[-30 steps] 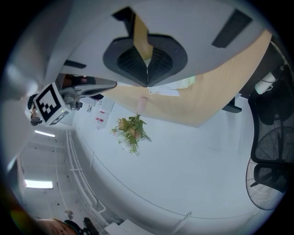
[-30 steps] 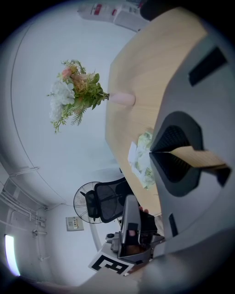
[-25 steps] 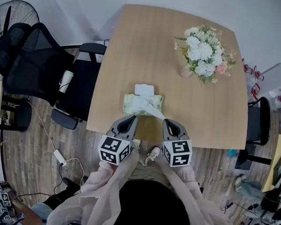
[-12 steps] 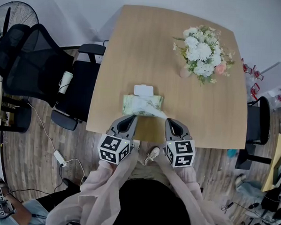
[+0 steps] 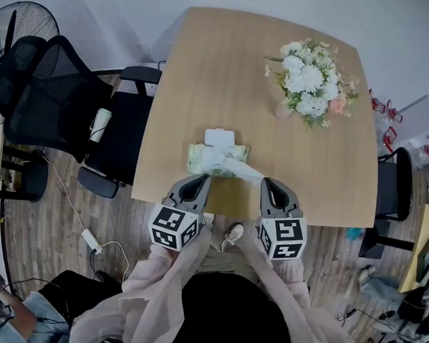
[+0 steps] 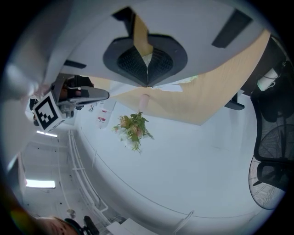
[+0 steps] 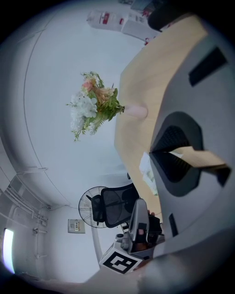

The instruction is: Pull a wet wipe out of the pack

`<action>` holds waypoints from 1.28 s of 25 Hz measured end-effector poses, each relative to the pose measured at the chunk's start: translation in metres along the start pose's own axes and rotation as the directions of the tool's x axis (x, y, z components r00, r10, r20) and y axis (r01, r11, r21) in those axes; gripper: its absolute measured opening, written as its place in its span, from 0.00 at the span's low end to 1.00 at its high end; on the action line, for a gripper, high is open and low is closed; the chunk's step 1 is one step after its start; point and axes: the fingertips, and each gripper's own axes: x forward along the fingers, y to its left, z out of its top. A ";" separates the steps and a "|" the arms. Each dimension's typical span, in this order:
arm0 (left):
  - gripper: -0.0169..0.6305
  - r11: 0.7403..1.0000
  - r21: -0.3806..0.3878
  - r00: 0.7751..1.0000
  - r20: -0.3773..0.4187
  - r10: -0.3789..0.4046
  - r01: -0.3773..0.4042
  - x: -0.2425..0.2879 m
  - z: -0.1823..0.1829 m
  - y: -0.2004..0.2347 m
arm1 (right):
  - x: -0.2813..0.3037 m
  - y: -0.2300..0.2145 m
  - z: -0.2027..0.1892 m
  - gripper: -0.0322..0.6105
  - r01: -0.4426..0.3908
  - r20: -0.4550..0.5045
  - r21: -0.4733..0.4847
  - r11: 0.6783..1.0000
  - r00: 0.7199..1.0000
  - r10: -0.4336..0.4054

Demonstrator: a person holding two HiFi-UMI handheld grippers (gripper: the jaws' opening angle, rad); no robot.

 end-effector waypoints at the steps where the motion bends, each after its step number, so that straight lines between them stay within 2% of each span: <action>1: 0.05 1.000 0.000 1.000 0.002 -0.002 0.002 0.000 0.001 -0.001 | -0.001 -0.002 0.001 0.07 0.005 0.003 0.001 1.000 1.000 -0.005; 18: 0.05 1.000 0.006 1.000 -0.002 -0.015 0.015 0.004 0.001 -0.005 | -0.025 -0.052 0.008 0.07 0.160 0.038 0.053 0.986 0.986 -0.162; 26: 0.05 1.000 0.008 1.000 0.002 -0.015 0.015 0.003 0.002 -0.003 | -0.033 -0.069 0.015 0.07 0.261 0.074 0.076 0.962 0.961 -0.266; 32: 0.05 1.000 0.013 1.000 0.008 -0.016 0.016 0.003 0.005 -0.002 | -0.037 -0.076 0.015 0.07 0.302 0.084 0.090 0.949 0.947 -0.309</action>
